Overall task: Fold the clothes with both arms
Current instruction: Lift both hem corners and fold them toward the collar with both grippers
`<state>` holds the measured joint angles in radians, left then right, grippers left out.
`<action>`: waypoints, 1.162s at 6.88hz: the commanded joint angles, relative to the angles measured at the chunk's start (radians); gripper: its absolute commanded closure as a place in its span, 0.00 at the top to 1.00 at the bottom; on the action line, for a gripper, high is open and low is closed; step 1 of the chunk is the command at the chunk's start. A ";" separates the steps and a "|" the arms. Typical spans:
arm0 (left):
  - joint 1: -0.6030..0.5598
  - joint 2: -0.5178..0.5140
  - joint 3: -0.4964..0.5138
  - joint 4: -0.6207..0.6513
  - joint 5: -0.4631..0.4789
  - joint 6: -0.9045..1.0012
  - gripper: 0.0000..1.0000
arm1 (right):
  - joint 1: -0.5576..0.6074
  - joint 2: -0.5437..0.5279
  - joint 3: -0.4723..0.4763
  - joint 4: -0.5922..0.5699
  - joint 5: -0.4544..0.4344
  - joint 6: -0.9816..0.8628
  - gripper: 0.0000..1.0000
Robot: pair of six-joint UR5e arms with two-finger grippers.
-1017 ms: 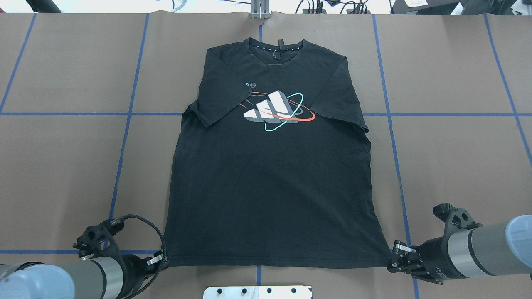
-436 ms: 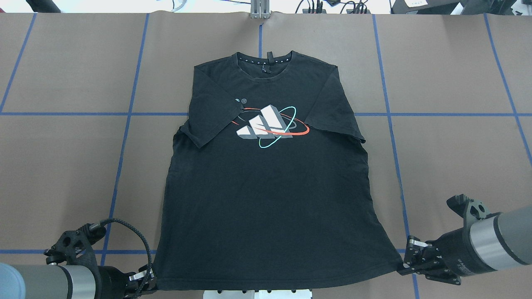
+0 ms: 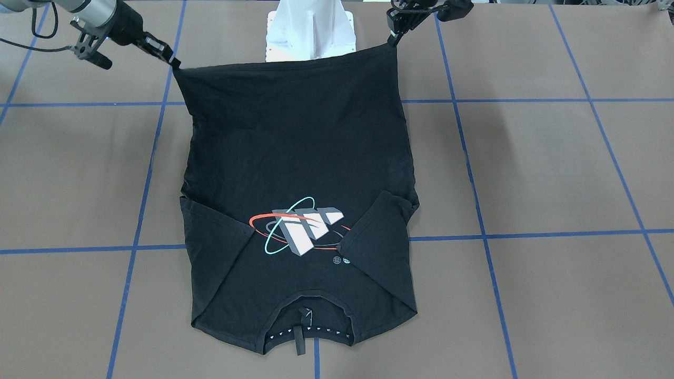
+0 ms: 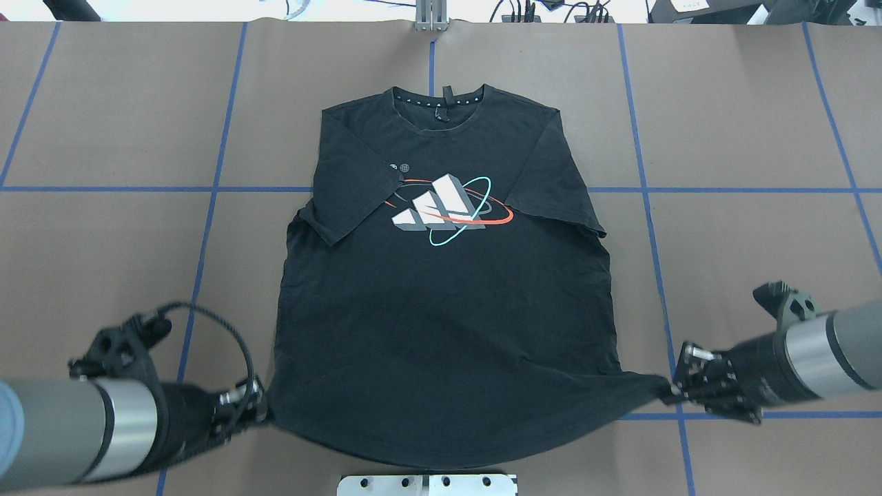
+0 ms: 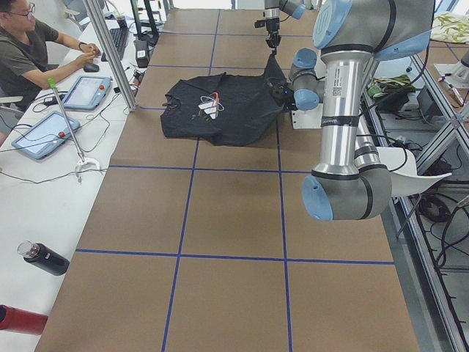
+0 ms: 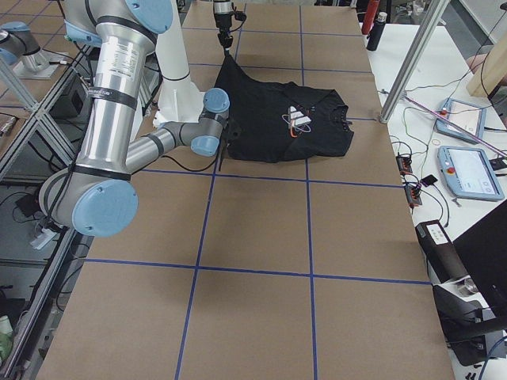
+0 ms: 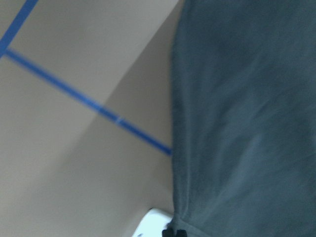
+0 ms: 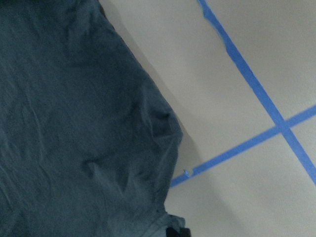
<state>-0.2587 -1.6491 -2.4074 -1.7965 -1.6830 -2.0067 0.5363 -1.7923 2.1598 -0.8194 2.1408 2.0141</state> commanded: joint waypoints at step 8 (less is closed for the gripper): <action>-0.516 -0.334 0.630 -0.171 -0.113 0.358 0.00 | 0.418 0.617 -0.403 -0.624 0.004 -0.371 0.00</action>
<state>-0.7540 -1.9298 -1.8709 -1.9225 -1.7975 -1.6487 0.9294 -1.2297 1.8219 -1.4406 2.1457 1.6550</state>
